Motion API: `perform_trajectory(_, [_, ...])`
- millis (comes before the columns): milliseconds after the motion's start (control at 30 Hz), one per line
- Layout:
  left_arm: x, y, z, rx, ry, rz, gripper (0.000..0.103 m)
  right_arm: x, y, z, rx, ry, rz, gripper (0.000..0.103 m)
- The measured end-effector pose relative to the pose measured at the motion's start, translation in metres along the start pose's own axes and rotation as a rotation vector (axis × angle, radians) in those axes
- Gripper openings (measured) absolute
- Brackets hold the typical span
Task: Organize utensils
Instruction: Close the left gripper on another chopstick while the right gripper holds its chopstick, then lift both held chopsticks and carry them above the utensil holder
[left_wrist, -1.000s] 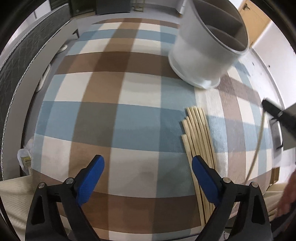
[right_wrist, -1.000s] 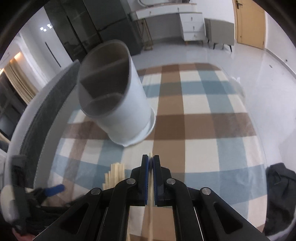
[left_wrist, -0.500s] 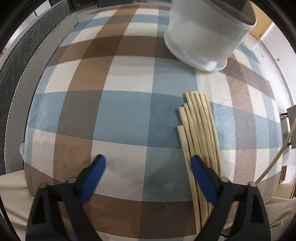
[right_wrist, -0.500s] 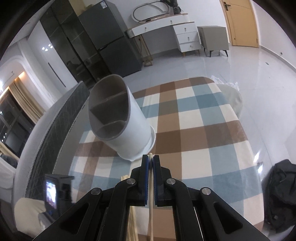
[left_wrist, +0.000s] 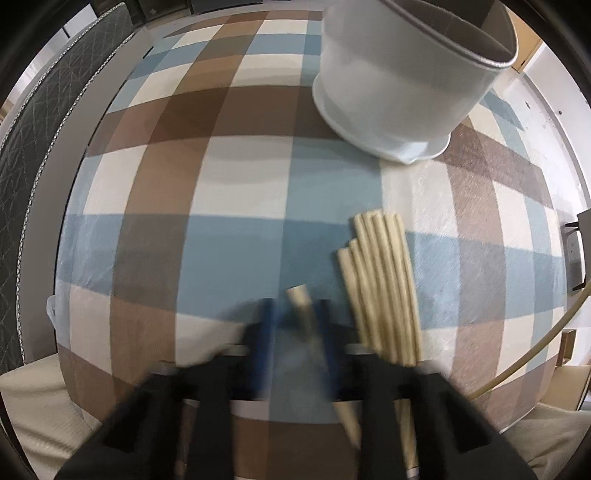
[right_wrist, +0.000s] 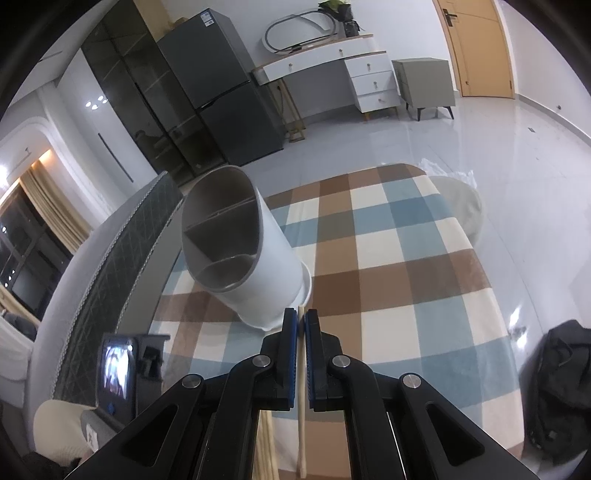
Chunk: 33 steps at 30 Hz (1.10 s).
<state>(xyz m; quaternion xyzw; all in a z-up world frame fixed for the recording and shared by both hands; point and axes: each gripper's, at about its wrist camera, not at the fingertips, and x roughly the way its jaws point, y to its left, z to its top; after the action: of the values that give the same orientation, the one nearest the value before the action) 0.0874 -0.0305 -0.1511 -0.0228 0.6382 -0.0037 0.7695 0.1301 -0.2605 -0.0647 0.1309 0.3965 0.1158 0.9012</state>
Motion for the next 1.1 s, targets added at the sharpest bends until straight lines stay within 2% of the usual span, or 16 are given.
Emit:
perform_trajectory(200, [-0.006, 0.005, 0.004, -0.003, -0.06, -0.012, 0.002, -0.003, 0.006, -0.003, -0.025, -0.01, -0.01, 0.004])
perform_trajectory(433, [-0.057, 0.027, 0.003, 0.012, -0.229, -0.088, 0.002, -0.015, 0.022, -0.015, -0.096, -0.039, -0.017, 0.004])
perform_trajectory(567, [-0.084, 0.013, -0.011, 0.001, -0.328, -0.138, 0.002, -0.031, 0.035, -0.024, -0.13, -0.097, -0.023, 0.003])
perform_trajectory(733, [-0.106, 0.013, -0.01, 0.0, -0.457, -0.191, 0.002, -0.048, 0.049, -0.038, -0.156, -0.158, -0.036, 0.003])
perform_trajectory(900, [-0.116, 0.021, -0.009, 0.008, -0.501, -0.235, 0.002, -0.06, 0.066, -0.048, -0.198, -0.206, -0.052, 0.003])
perform_trajectory(1100, [-0.129, 0.022, -0.01, 0.044, -0.54, -0.251, 0.002, -0.067, 0.079, -0.048, -0.223, -0.237, -0.066, 0.003])
